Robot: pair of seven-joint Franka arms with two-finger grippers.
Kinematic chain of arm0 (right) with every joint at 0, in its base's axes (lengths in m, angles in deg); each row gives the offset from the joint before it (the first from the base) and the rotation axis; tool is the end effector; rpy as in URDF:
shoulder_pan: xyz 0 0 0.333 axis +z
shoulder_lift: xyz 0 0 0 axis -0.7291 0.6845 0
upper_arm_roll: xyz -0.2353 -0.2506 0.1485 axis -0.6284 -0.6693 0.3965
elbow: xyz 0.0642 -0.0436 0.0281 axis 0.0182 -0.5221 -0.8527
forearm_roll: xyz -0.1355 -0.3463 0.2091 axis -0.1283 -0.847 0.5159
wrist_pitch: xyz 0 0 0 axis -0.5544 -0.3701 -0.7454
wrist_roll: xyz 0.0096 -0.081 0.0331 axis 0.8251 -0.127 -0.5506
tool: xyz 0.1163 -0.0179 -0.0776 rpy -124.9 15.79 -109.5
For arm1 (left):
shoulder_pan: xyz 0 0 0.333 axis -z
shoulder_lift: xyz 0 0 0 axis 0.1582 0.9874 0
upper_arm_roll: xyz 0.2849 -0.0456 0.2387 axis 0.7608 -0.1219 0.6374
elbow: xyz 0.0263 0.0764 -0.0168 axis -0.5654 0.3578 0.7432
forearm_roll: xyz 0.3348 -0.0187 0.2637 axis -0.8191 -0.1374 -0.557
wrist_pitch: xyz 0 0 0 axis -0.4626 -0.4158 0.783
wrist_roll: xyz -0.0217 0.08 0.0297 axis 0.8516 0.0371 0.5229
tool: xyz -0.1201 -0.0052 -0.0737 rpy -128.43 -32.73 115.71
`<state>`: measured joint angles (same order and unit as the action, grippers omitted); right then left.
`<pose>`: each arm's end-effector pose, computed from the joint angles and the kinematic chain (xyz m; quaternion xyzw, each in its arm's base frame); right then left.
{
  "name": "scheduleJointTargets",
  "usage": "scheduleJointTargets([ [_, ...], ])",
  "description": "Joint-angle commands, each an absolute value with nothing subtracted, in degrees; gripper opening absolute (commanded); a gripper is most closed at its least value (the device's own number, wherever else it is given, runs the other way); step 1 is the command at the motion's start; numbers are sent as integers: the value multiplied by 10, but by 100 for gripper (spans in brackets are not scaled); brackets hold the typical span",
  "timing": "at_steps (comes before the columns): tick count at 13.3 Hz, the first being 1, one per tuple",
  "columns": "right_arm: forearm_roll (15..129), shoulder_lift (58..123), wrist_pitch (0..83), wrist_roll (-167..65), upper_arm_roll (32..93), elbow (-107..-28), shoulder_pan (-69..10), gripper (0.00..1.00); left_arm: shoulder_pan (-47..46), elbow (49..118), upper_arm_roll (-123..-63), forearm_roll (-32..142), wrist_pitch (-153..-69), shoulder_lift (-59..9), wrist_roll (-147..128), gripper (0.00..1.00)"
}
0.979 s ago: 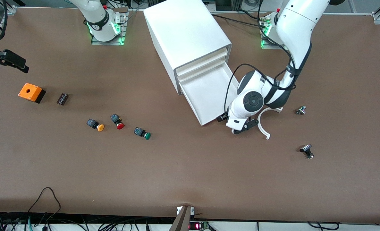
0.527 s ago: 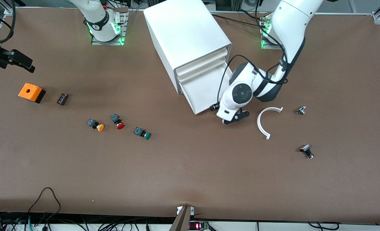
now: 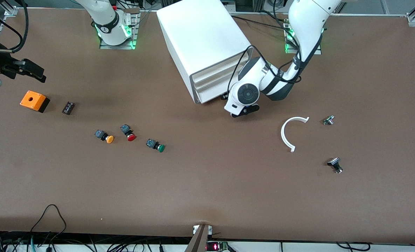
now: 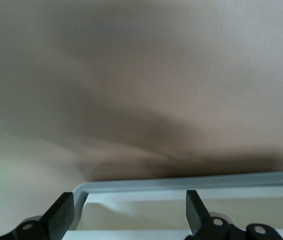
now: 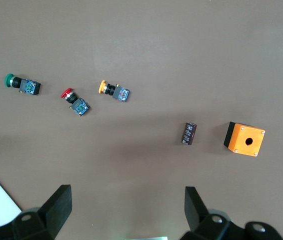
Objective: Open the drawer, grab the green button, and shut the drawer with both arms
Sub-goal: 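Push the open drawer shut into the cabinet with the left gripper, then draw the left gripper back from the closed drawer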
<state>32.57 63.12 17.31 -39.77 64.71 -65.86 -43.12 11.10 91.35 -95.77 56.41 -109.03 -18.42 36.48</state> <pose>0.5632 -0.0055 0.6203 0.9982 -0.0500 -0.0251 0.0210 0.4709 -0.4246 0.2047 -0.9540 -0.1550 0.2557 0.0227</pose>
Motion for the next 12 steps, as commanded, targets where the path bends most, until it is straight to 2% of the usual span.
scheduleJointTargets([
  [1,328,633,169,-397,646,-650,-427,100,114,936,-963,580,-1074,-208,357,99],
  [8,322,644,152,-449,647,-639,-423,100,119,931,-969,574,-1064,-203,352,99],
  [12,325,652,152,-440,646,-636,-424,100,68,882,-914,573,-1076,-241,339,99],
])
